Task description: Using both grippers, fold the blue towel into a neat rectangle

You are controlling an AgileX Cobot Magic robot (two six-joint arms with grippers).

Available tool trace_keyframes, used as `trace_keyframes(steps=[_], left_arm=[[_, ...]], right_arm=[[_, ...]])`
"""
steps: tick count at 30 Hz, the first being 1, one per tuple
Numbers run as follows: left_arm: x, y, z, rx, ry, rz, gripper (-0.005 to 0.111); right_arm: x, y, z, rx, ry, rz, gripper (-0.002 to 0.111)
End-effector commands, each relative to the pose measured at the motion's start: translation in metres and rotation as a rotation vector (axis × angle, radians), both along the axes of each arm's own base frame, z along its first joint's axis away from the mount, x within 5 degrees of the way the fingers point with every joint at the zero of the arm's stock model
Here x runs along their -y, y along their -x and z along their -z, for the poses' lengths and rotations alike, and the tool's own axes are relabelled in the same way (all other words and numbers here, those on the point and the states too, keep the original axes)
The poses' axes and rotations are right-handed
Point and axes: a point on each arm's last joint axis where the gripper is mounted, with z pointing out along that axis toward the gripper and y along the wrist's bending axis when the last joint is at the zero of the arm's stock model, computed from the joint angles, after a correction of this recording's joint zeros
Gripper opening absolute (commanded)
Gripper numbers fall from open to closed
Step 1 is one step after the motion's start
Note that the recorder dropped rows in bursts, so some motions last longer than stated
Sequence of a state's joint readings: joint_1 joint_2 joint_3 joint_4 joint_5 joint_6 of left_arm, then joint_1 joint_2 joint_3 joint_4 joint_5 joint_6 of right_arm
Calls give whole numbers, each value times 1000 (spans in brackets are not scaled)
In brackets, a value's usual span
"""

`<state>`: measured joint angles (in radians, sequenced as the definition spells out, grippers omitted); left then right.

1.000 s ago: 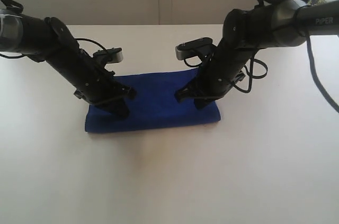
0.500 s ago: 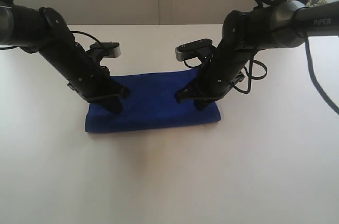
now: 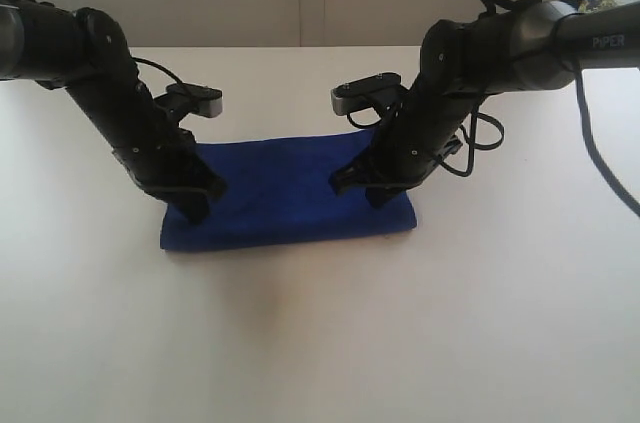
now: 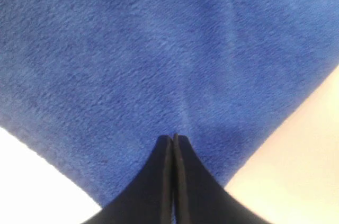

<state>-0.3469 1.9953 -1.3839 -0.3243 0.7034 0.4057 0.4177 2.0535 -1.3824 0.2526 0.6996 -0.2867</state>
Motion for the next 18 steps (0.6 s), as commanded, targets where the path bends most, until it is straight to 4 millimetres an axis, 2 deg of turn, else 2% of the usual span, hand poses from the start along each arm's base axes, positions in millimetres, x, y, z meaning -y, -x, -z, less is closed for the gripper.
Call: trace_keyframes(steps=[1,4,8,11,15,18], left_arm=[[0,2,2,-29,-19,7,0],[0,4,14,-79,-32,14,0],[0,4,13,-82,-36,19,0],[-1,3,4,-52,-31,19,0],[-2,1,-19,25,-30,30,0],[-4,2,-24,42,-49,44,0]], right_arm=[[4,-2,-1,7,0,13,0],[4,-2,-1,7,0,13,0],[4,-2,-1,8,1,12,0],[5,-2,-1,8,14,2,0],[5,-2,-1,7,16,1,0],[5,-2,-1,10,17,0,0]])
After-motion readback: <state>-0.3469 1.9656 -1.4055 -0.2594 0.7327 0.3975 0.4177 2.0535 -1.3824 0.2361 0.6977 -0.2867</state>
